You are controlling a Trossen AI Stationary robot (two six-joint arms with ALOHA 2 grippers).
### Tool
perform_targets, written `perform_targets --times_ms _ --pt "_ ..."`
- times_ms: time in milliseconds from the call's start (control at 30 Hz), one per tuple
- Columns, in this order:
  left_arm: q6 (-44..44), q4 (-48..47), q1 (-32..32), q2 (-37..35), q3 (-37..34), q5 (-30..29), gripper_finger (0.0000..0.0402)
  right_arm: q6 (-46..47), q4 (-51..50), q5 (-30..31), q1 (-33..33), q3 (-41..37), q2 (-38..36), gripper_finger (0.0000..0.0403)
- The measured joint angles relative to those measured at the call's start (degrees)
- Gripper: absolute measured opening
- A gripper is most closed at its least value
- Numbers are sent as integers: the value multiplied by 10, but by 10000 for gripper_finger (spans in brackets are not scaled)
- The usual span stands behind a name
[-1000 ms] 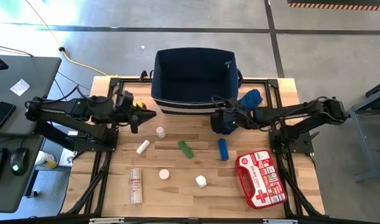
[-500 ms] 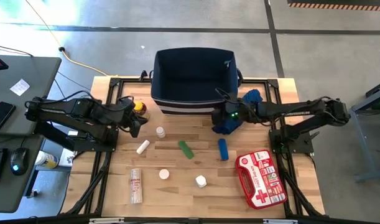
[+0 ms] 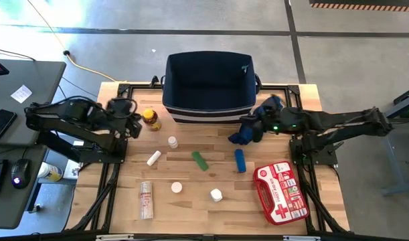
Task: Pick & place medical supplies in basket/bin
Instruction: Put the yellow medicine bottle into the blue bin
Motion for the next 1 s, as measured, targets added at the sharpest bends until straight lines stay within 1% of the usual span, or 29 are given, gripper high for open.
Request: perform_targets --times_ms 67,133,233,333,400,467,567,667,767,833,933,1000 --pt "0 -43 8 0 22 12 89 -9 6 4 4 0 -21 39" --pt "0 -56 30 0 40 41 96 -11 15 11 6 0 -37 47" --pt "2 -50 67 3 50 82 125 -26 40 19 8 0 -47 60" --pt "29 -55 105 22 52 100 170 -47 83 14 8 0 -47 70" --pt "32 -52 133 43 51 105 206 -51 109 3 8 0 -41 75" --pt "39 -53 164 70 51 124 242 -48 120 -8 8 1 -35 78" --pt "81 -70 215 115 51 155 293 -47 123 -18 12 1 -25 81" --pt "140 -90 277 165 51 191 332 -46 123 -20 22 1 -15 81" --pt "238 -96 337 203 50 214 353 -34 122 -18 37 1 -6 81" --pt "301 -80 372 223 50 232 357 -33 119 -8 48 1 -4 81" --pt "393 -59 414 240 50 262 352 -34 113 13 61 1 -4 81" --pt "452 -47 431 242 50 263 345 -34 112 28 69 1 -5 81"
